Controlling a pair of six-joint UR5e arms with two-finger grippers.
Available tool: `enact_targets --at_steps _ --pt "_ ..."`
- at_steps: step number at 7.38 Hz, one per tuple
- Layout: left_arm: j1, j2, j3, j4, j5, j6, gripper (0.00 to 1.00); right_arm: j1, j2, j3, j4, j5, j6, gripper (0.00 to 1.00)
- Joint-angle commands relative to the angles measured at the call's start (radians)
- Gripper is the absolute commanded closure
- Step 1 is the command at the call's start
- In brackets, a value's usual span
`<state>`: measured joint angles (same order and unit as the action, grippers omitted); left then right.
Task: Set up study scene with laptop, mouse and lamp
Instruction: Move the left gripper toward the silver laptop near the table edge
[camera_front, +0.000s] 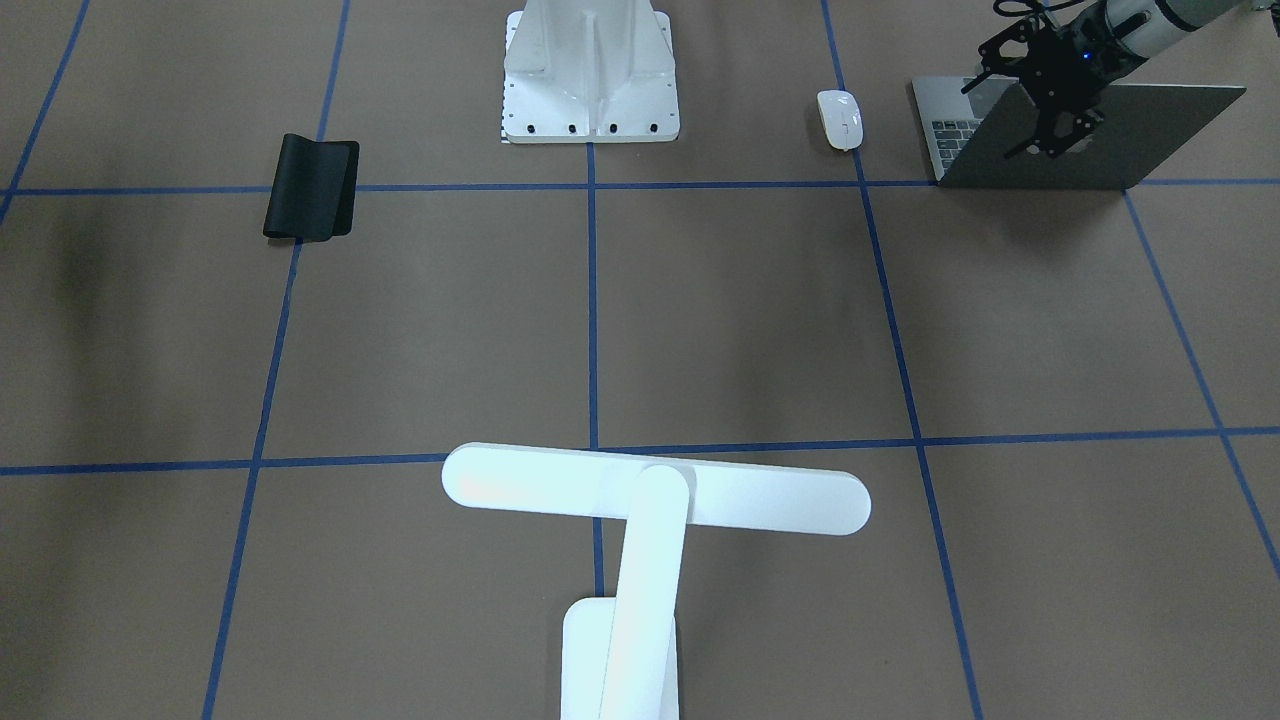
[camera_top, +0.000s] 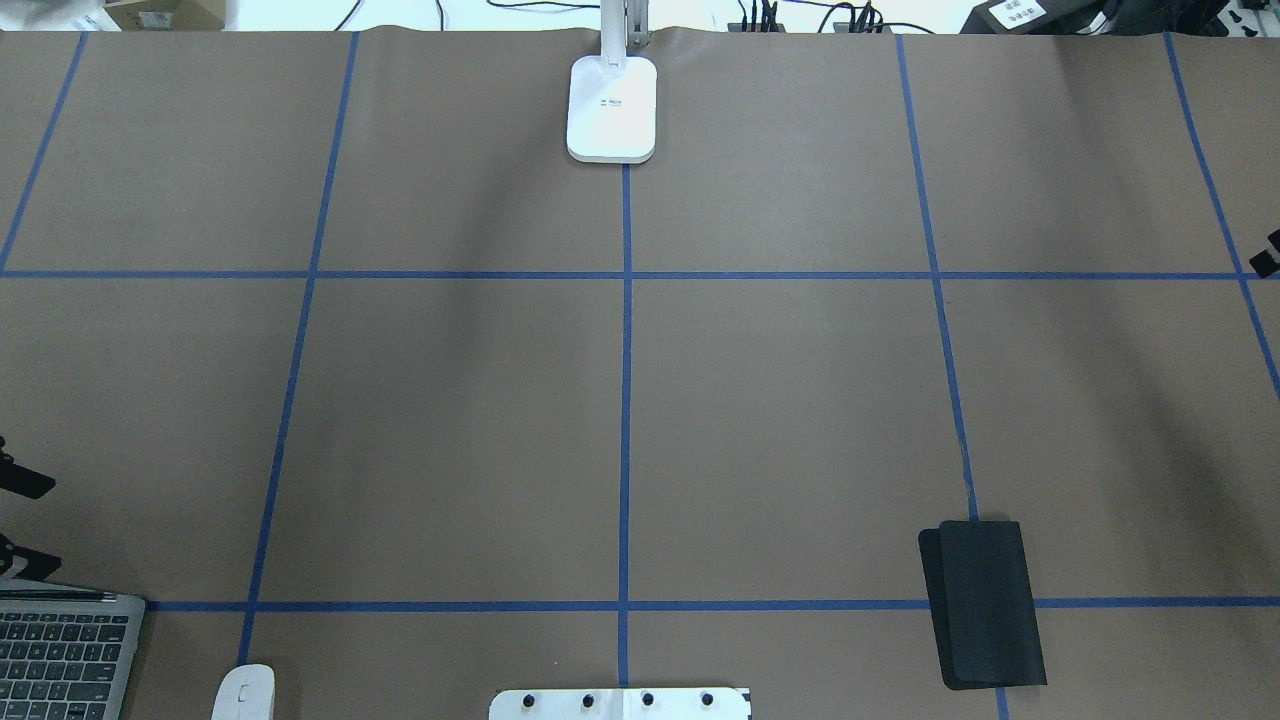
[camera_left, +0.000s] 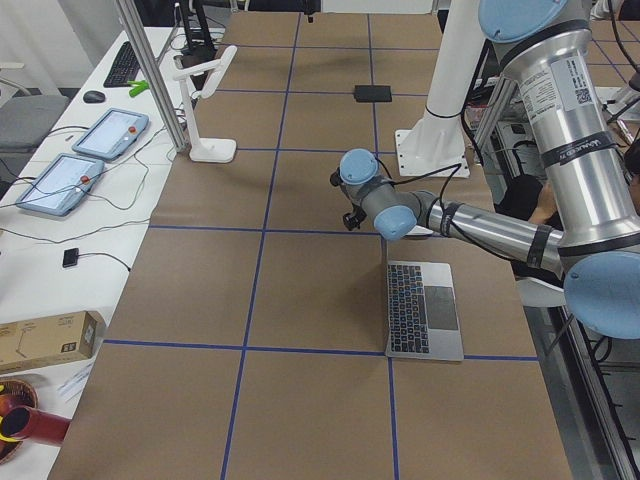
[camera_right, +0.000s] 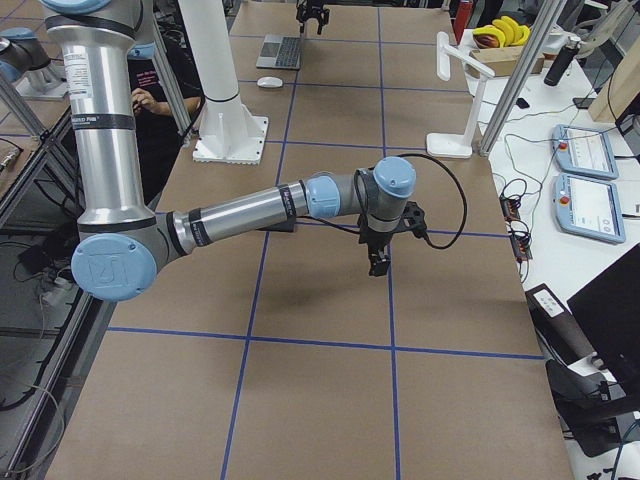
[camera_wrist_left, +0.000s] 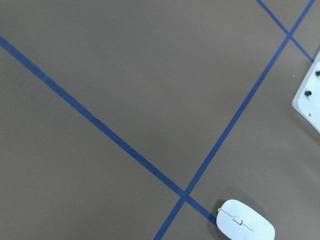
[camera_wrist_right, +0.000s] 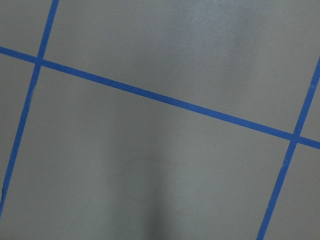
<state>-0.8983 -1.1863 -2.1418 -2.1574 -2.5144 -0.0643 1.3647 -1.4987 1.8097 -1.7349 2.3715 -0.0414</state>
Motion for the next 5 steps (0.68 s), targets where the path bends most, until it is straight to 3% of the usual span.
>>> enact_targets --at_steps 1,2,5 --pt "-0.005 0.04 0.008 0.002 -0.093 -0.002 0.0 -0.006 0.0 0.0 0.0 0.0 0.0 0.01" --pt "-0.013 0.042 0.008 0.002 -0.153 -0.015 0.0 -0.006 0.0 -0.001 0.0 0.0 0.0 0.01" --pt "-0.011 0.036 0.01 -0.082 -0.146 -0.023 0.01 -0.007 0.002 0.0 0.0 0.0 0.0 0.01"
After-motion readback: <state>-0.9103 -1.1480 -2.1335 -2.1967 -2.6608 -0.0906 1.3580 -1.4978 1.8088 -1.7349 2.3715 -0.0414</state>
